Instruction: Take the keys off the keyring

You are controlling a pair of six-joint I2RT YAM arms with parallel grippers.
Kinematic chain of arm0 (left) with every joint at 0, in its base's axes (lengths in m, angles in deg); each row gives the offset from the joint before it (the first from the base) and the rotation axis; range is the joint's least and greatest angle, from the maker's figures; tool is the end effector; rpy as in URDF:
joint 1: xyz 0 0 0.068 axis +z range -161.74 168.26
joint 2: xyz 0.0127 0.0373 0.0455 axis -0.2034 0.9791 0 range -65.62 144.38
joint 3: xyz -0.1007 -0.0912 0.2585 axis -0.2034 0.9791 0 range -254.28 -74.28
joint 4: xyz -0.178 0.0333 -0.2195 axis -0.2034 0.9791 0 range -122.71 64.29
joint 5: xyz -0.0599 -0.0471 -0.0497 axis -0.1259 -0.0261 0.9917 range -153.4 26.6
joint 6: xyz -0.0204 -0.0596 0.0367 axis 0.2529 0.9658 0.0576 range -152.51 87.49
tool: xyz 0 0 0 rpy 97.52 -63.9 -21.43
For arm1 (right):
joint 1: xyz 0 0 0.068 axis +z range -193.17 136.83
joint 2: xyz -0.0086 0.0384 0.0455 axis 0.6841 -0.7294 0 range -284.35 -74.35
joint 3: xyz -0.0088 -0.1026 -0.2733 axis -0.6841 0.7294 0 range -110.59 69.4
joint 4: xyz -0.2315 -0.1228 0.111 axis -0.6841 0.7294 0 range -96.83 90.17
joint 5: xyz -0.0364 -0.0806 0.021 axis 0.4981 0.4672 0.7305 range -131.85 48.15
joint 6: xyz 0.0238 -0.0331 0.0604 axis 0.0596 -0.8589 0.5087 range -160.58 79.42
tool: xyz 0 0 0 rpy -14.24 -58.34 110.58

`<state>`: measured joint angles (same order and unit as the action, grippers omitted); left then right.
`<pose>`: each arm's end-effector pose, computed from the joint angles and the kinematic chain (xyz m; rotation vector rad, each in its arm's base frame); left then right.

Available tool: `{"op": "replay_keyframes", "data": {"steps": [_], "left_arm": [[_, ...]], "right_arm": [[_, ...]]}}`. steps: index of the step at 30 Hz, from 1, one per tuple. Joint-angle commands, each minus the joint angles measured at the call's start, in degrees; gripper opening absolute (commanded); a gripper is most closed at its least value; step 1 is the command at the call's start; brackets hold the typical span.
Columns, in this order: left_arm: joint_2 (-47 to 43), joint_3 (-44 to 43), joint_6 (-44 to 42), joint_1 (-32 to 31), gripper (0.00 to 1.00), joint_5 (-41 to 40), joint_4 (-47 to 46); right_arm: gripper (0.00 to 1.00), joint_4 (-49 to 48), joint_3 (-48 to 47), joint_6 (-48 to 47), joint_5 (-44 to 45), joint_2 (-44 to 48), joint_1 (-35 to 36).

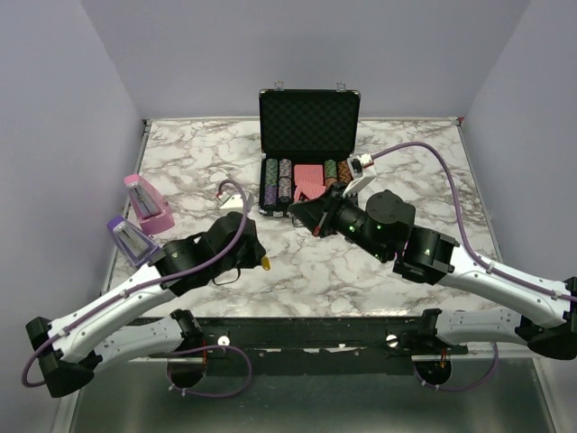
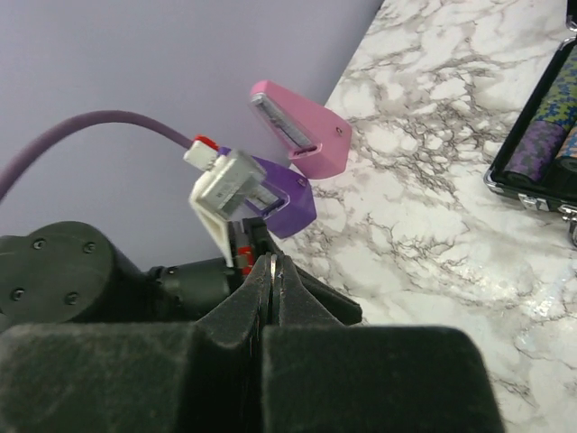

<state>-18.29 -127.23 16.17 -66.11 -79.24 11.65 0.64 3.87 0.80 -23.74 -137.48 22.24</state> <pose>0.1260 -0.1475 0.3254 -0.0391 2.3027 -0.6644 0.1377 0.2555 0.4263 -0.1156 1.7839 1.1314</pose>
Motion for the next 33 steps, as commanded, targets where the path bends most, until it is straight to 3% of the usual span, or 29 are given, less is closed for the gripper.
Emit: {"op": "replay_keyframes", "data": {"steps": [1, 7, 8, 11, 13, 15, 17, 33], "left_arm": [[4.9, -2.4, -2.4, 1.1, 0.0, 0.7, 0.9], [5.8, -2.9, -3.2, 2.8, 0.01, 1.4, 0.4], [5.9, -3.2, -3.4, 3.2, 0.11, 1.9, 0.5], [5.8, -4.5, -3.8, 3.8, 0.61, 1.9, 0.5], [5.4, -5.4, -4.0, 3.8, 0.82, 1.4, 0.5], [5.0, -5.8, -4.1, 3.9, 0.94, 0.8, 0.6], [4.6, -6.4, -4.4, 3.9, 0.99, 0.5, 0.9], [-4.6, -4.1, -9.8, 6.7, 0.99, -3.1, 6.1]], "right_arm": [[0.01, 3.1, -2.4, 0.9, 4.0, -0.1, -0.1], [0.01, 3.6, -2.1, 0.8, 5.1, 0.8, -0.1], [0.01, 3.6, -2.1, 0.8, 5.2, 0.6, -0.1], [0.01, 3.5, -2.1, 0.8, 5.0, 0.4, 0.0], [0.01, 3.6, -2.3, 0.9, 4.7, 0.1, -0.2], [0.01, 3.6, -2.2, 0.9, 4.7, 0.2, -0.1], [0.01, 3.6, -2.1, 0.9, 4.9, 0.5, -0.2], [0.01, 7.9, -3.6, -0.6, 6.8, -1.1, -0.1]]}}
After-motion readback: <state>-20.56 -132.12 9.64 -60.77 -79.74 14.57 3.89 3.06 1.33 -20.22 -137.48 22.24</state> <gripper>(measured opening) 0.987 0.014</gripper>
